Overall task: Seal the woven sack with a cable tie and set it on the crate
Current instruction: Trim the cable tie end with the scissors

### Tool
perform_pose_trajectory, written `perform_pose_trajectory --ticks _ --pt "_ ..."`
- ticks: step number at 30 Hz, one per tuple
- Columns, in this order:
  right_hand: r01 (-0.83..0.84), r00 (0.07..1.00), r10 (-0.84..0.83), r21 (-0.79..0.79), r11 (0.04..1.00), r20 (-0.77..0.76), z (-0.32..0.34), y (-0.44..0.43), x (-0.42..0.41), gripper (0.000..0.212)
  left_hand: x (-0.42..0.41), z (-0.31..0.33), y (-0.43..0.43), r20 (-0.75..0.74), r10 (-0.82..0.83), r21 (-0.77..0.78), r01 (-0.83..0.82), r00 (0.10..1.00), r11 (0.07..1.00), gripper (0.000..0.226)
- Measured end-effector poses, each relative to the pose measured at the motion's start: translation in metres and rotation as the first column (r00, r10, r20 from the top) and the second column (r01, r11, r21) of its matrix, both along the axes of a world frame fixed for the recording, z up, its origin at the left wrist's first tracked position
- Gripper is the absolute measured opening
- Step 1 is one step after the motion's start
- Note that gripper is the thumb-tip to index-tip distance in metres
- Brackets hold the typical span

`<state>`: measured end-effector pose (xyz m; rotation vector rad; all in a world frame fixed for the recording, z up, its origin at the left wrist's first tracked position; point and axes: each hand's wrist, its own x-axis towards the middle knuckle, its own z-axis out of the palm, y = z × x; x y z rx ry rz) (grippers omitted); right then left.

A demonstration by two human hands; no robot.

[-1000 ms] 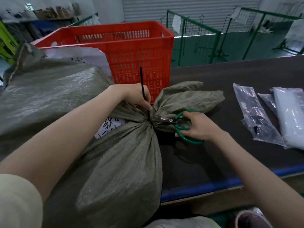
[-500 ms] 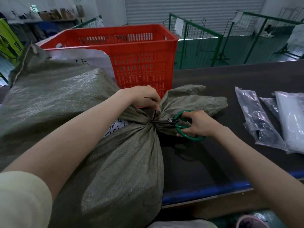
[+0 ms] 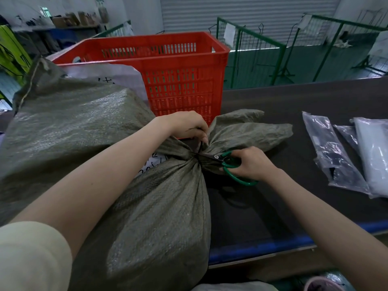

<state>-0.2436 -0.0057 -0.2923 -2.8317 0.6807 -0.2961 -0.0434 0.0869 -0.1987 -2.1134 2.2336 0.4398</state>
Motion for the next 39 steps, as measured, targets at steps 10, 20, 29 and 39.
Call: perform_pose_trajectory --ticks 10,20,29,39 --pt "0.034 0.999 -0.035 -0.055 0.998 -0.023 -0.009 0.009 -0.007 0.042 0.001 0.001 -0.006 0.001 0.041 -0.053 -0.041 0.999 0.998 0.024" --pt "0.35 0.931 -0.358 0.11 0.93 0.073 -0.02 -0.011 -0.063 0.034 -0.033 -0.007 -0.04 -0.117 0.121 -0.035 -0.126 0.986 0.991 0.025" --pt "0.749 0.599 -0.798 0.403 0.527 -0.069 -0.039 -0.051 -0.128 0.034 -0.117 -0.035 -0.113 -0.254 -0.023 0.02 0.029 0.967 0.999 0.02" --pt "0.78 0.585 -0.771 0.436 0.449 -0.252 -0.05 -0.108 -0.144 0.044 -0.181 -0.093 -0.172 -0.093 0.095 0.12 -0.083 0.991 0.989 0.052"
